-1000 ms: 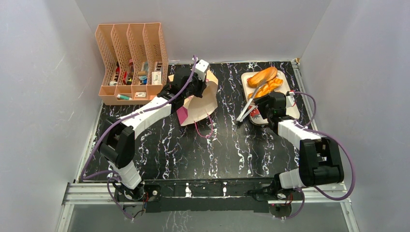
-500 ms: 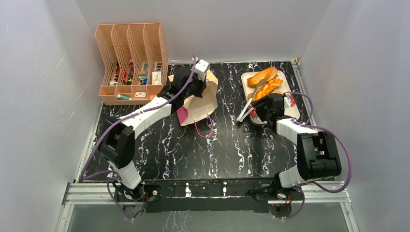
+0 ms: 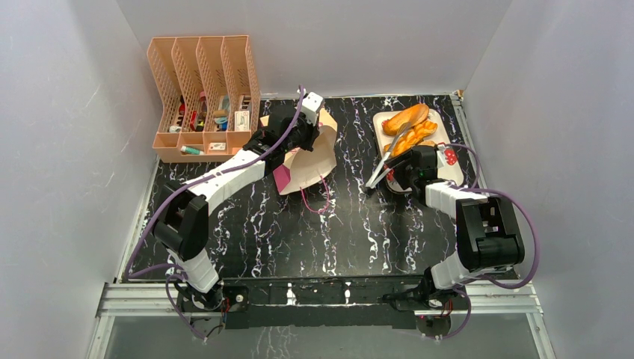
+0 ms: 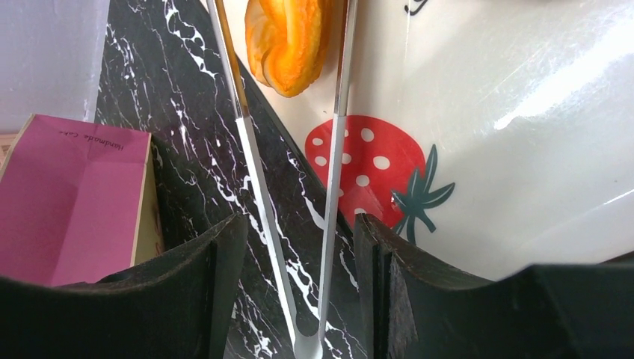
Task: Take the fake bread out of the paper bag
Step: Place the fake bread in the container, then pick up the clamp from the container.
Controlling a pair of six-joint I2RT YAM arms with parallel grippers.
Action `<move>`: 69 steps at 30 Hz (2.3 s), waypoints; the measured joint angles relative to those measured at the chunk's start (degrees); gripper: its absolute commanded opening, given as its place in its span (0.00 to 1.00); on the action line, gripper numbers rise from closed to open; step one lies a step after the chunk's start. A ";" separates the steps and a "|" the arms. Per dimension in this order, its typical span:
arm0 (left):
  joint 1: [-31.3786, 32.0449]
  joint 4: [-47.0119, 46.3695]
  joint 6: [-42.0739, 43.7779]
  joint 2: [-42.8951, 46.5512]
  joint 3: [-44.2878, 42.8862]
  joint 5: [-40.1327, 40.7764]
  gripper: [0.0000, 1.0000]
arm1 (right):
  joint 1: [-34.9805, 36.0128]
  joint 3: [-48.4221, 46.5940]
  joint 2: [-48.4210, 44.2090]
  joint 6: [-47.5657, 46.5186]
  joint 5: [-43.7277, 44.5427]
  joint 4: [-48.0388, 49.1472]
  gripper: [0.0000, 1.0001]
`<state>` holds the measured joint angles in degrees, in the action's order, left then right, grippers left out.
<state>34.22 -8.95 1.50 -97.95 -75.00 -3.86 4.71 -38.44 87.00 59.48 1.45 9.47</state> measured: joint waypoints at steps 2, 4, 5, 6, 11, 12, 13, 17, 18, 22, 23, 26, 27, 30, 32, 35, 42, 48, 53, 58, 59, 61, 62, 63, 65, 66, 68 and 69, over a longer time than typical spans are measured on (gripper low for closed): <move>0.00 0.02 0.00 -0.02 0.00 0.00 0.00 | 0.00 -0.02 0.11 -0.13 0.00 0.26 0.51; 0.00 0.00 0.00 -0.02 0.00 0.00 0.00 | 0.00 -0.02 0.37 -0.28 -0.13 0.35 0.49; 0.00 0.00 0.00 -0.02 0.00 0.00 0.00 | 0.00 -0.02 0.46 -0.35 -0.15 0.35 0.48; 0.00 0.00 0.00 -0.02 0.00 0.00 0.00 | 0.00 -0.02 0.48 -0.46 -0.15 0.39 0.47; 0.00 -0.07 0.02 -0.02 0.00 0.00 0.00 | 0.00 1.27 -1.05 -0.70 0.11 1.55 0.42; 0.00 -0.11 0.00 -0.02 0.00 0.00 0.00 | 0.00 1.79 -1.73 -0.76 0.13 1.49 0.41; 0.00 -0.15 0.00 -0.02 0.00 0.00 0.00 | 0.00 2.05 -2.14 -0.76 0.13 1.49 0.39; 0.00 -0.42 0.00 -0.02 0.00 0.00 0.00 | 0.00 2.45 -2.56 -0.92 0.09 1.70 0.36; 0.00 -0.46 0.00 -0.02 0.00 0.00 0.00 | 0.00 2.71 -2.56 -0.92 0.07 1.97 0.36; 0.00 -0.68 0.00 -0.02 0.00 0.00 0.00 | 0.00 3.10 -2.29 -0.92 0.04 2.36 0.33; 0.00 -0.74 0.00 -0.02 0.00 0.02 0.00 | 0.00 3.10 -1.99 -0.92 0.00 2.69 0.32; 0.00 -0.83 0.00 -0.02 0.00 0.00 0.00 | 0.04 3.10 -0.57 -0.92 -0.13 3.08 0.31; 0.00 -0.83 0.00 -0.02 0.00 0.00 0.00 | 0.07 3.08 0.11 -0.92 -0.17 3.21 0.31; 0.00 -0.83 0.00 -0.04 0.02 0.02 0.00 | 0.07 2.91 2.38 -0.92 -0.22 3.23 0.30; 0.00 -0.83 0.00 -0.07 0.00 0.00 0.00 | 0.04 2.51 3.87 -0.92 -0.28 3.54 0.30; 0.00 -0.83 0.00 -0.13 0.00 0.00 0.00 | 0.04 1.46 5.51 -0.94 -0.35 4.55 0.15; 0.00 -0.83 0.02 -0.13 0.00 0.02 0.00 | 0.02 0.31 7.52 -1.07 -1.11 5.95 0.00; 0.00 -0.83 0.02 -0.15 0.00 0.00 0.00 | 0.04 0.44 6.58 -1.11 -1.55 5.07 0.00; 0.00 -0.85 0.00 -0.15 0.00 0.00 0.00 | 0.11 1.05 1.84 -1.14 -2.93 1.75 0.00; 0.00 -0.83 -0.02 -0.15 0.00 0.00 0.00 | 0.15 1.05 -1.31 -1.16 -3.45 -0.61 0.00; 0.00 -0.83 -0.02 -0.15 0.00 0.00 0.00 | 0.15 1.05 -1.73 -1.16 -3.48 -1.03 0.00; 0.00 -0.83 -0.04 -0.15 0.00 0.00 0.00 | 0.15 1.07 -2.67 -1.18 -3.56 -2.10 0.00; 0.00 -0.81 -0.04 -0.15 0.00 0.00 0.00 | 0.15 1.18 -3.10 -1.18 -3.54 -2.45 0.00; 0.00 -0.81 -0.04 -0.15 0.00 0.00 0.00 | 0.15 1.38 -3.58 -1.18 -3.34 -2.64 0.00; 0.00 -0.79 -0.04 -0.15 0.00 0.00 0.00 | 0.09 1.81 -4.63 -1.20 -2.93 -3.19 0.00; 0.00 -0.79 -0.04 -0.15 0.00 -0.02 0.00 | -0.02 1.81 -4.90 -1.22 -2.86 -3.52 0.00; 0.00 -0.79 -0.09 -0.15 0.00 -0.02 0.00 | -0.46 1.81 -5.03 -1.36 -2.60 -3.76 0.00; 0.00 -0.76 -0.11 -0.15 0.00 -0.02 0.00 | -0.72 1.81 -5.03 -1.38 -2.34 -3.96 0.00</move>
<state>34.22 -9.72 1.39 -98.10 -75.00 -3.88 3.99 -36.62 81.97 58.11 -0.89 5.52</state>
